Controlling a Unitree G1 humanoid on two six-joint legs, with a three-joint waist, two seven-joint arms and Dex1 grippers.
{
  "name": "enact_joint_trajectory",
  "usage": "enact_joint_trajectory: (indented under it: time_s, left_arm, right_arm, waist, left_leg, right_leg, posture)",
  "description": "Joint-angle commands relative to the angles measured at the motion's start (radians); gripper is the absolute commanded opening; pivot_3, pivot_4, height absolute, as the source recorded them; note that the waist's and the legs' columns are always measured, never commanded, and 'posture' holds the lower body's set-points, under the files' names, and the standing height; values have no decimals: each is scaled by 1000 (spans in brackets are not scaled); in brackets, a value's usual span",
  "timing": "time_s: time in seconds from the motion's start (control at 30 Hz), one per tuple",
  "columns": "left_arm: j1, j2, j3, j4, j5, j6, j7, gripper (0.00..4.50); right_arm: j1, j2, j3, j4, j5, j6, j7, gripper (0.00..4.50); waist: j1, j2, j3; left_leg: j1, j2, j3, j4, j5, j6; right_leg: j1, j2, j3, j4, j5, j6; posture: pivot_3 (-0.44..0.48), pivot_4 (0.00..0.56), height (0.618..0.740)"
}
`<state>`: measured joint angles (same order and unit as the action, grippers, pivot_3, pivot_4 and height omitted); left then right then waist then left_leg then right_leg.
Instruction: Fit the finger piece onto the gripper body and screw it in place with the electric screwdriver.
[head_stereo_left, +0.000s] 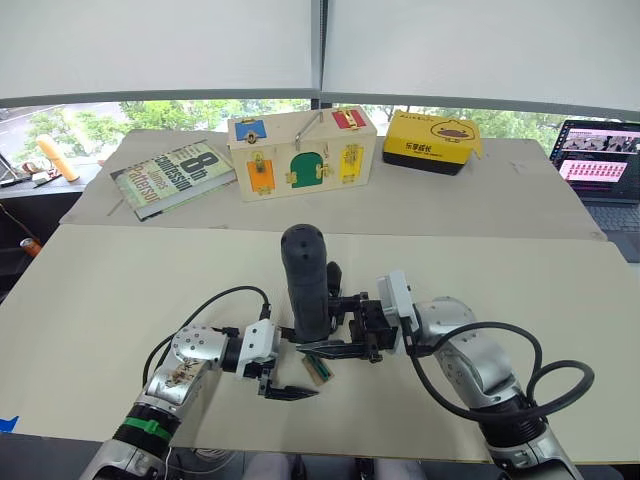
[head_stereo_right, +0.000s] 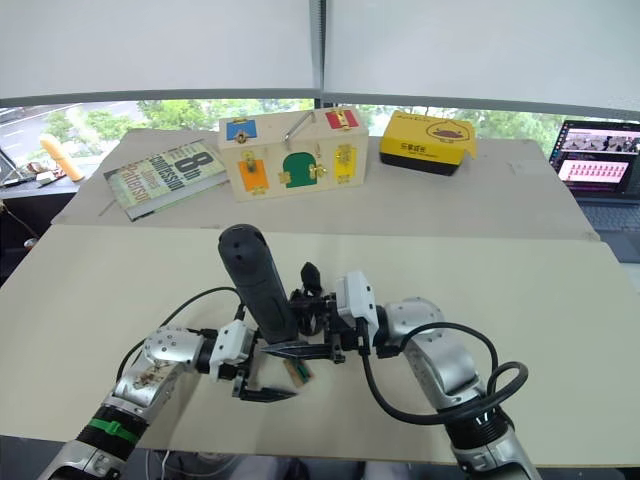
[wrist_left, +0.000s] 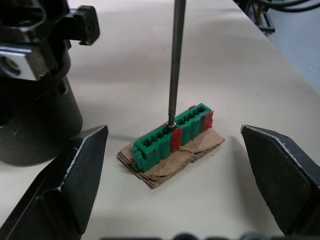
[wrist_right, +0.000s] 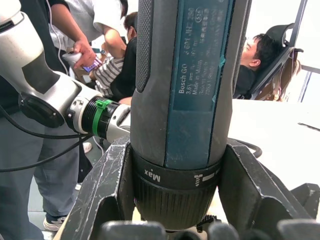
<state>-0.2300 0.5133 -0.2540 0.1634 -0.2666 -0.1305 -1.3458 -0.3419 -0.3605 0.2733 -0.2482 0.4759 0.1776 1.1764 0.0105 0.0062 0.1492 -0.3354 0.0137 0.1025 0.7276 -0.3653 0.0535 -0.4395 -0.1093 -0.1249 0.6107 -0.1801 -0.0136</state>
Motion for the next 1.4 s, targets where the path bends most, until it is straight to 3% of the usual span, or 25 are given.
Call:
enact_joint_trajectory:
  time_s: [0.03,0.83,1.2,1.4]
  left_arm:
    - [24,11,10,22,-9,21,-4,4490]
    - [69,56,78,-101,-124,67,-35,4490]
    - [131,154,228,-308,-304,258,-18,4490]
    - [143,198,295,-324,-313,286,3,4490]
  right_arm:
    - [-11,7,-8,-42,25,-12,0,1948]
    - [-56,4,-56,-106,131,43,-9,1948]
    - [-95,-26,-131,-186,274,132,-26,1948]
    - [-138,-64,-199,-228,381,196,-43,1948]
  waist:
    - [-1,0,0]
    - [-17,-2,6]
    - [-17,-3,15]
    - [-18,-3,16]
  left_leg:
    - [0,0,0,0,0,0]
    - [-3,0,0,0,0,-1]
    - [-5,0,0,0,0,-1]
    - [-4,-1,1,0,0,-1]
  right_leg:
    - [0,0,0,0,0,0]
    - [-3,3,-2,-1,-1,0]
    - [-4,3,-2,-1,-1,1]
    - [-4,9,-3,-1,-1,1]
  posture:
    - [0,150,740]
    - [0,150,740]
    - [0,150,740]
    - [0,150,740]
